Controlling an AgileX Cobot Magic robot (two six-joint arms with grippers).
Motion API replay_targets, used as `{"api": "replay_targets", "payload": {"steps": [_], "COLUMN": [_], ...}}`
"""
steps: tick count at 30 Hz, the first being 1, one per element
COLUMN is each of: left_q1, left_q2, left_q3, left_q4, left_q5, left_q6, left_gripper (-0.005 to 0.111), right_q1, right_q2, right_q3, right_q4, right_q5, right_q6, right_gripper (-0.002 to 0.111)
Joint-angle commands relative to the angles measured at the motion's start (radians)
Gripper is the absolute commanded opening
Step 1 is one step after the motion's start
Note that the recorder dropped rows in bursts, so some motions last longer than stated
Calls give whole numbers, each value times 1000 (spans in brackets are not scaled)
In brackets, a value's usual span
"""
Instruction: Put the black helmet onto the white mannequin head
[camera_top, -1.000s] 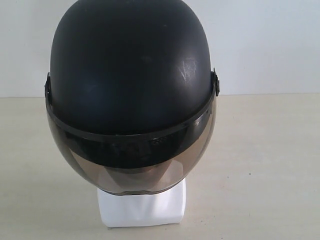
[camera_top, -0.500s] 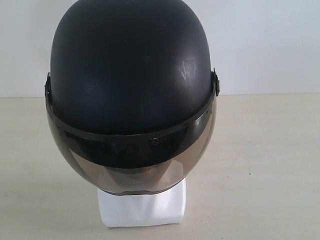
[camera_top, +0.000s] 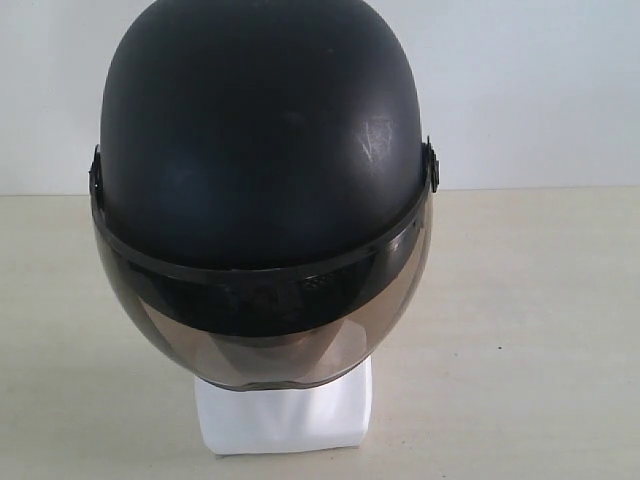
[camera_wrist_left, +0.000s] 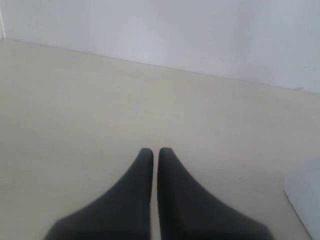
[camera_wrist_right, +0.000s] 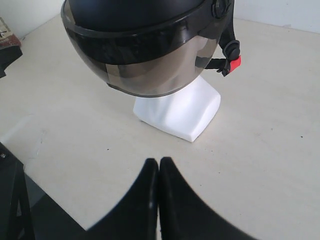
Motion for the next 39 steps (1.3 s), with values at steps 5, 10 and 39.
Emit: {"api": "replay_targets", "payload": {"steps": [5,10,39], "left_q1": [2,2,2], "left_q2": [-3,-3,-3], "left_q3": [3,3,3], "left_q4": [-3,-3,-3], "left_q5": [-7,-7,-7], "left_q6": [-9,-9,-9], "left_gripper": [4,4,4], "right_q1": [1,1,1], "right_q2": [-5,-5,-54], "right_q3": [3,3,338], "right_q4": [1,1,-151], "right_q5": [-1,-1,-1075], "right_q6": [-6,-6,251], "right_gripper": [0,0,0]}}
